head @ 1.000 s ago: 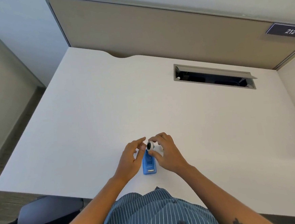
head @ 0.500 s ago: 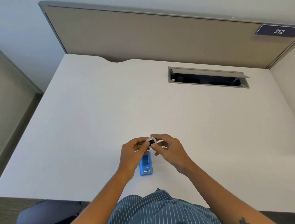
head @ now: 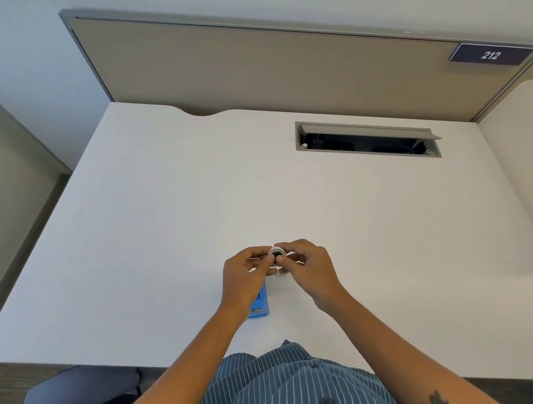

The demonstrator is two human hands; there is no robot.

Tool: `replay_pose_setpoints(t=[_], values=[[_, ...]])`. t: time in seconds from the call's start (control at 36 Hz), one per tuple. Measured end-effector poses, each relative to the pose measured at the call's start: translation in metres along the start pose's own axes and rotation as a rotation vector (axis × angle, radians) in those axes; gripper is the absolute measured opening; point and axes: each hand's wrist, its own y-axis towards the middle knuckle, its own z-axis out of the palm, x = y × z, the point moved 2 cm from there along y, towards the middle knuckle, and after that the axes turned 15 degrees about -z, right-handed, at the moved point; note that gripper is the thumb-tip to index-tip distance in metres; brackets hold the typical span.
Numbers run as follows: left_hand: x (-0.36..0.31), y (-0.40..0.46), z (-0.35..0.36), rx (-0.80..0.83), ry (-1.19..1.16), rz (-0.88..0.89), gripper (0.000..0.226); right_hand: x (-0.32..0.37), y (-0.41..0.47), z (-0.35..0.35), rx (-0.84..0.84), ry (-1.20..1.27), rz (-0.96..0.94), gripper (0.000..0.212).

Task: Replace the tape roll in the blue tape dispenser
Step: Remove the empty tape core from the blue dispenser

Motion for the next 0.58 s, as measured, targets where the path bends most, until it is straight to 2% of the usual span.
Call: replay_pose_setpoints(t=[0.31, 0.44, 0.58], values=[[-0.003, -0.001, 0.015, -0.073, 0.012, 0.015, 0.011, 0.001, 0.001, -0.007, -0.065, -0.023, 0.024, 0.023], [-0.002, -0.001, 0.017, -0.065, 0.056, 0.055, 0.014, -0.002, 0.000, -0.010, -0.092, 0.037, 0.103, 0.022], [0.000, 0.001, 0.015, -0.052, 0.076, 0.070, 0.016, -0.004, 0.002, -0.014, -0.049, 0.119, 0.135, 0.028]])
